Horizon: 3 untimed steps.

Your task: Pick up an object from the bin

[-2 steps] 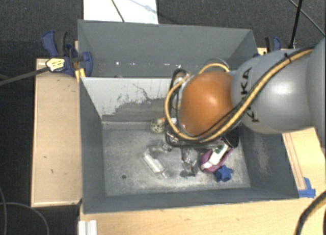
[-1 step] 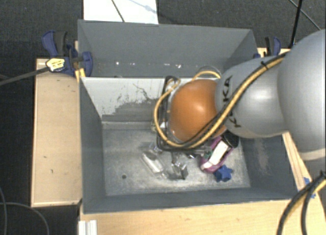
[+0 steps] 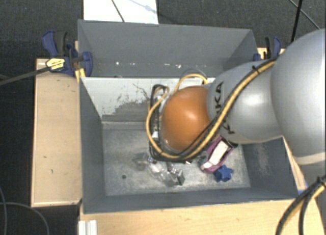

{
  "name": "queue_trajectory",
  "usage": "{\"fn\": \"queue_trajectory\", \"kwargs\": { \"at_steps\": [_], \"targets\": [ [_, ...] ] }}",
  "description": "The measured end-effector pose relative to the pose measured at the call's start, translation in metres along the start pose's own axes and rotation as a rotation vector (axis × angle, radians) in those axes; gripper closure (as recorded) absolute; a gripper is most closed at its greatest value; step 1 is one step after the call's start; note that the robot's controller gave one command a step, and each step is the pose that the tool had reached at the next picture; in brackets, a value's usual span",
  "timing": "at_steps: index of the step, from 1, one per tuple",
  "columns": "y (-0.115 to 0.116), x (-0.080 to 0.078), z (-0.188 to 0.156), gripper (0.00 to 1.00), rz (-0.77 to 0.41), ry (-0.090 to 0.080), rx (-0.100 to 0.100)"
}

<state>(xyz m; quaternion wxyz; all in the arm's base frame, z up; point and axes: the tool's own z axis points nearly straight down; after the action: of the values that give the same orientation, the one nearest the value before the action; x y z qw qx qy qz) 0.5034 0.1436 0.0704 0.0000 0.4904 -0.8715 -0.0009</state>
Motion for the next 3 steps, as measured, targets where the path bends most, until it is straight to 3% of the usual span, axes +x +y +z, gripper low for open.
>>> {"fn": "queue_trajectory", "kwargs": {
  "at_steps": [1,2,3],
  "targets": [
    [-0.020,-0.064,-0.001,0.00,-0.074,-0.008,0.005],
    [-0.033,-0.099,-0.098,0.00,-0.084,-0.010,0.009],
    [-0.051,-0.081,0.004,0.00,-0.181,0.001,-0.001]
  ]
}}
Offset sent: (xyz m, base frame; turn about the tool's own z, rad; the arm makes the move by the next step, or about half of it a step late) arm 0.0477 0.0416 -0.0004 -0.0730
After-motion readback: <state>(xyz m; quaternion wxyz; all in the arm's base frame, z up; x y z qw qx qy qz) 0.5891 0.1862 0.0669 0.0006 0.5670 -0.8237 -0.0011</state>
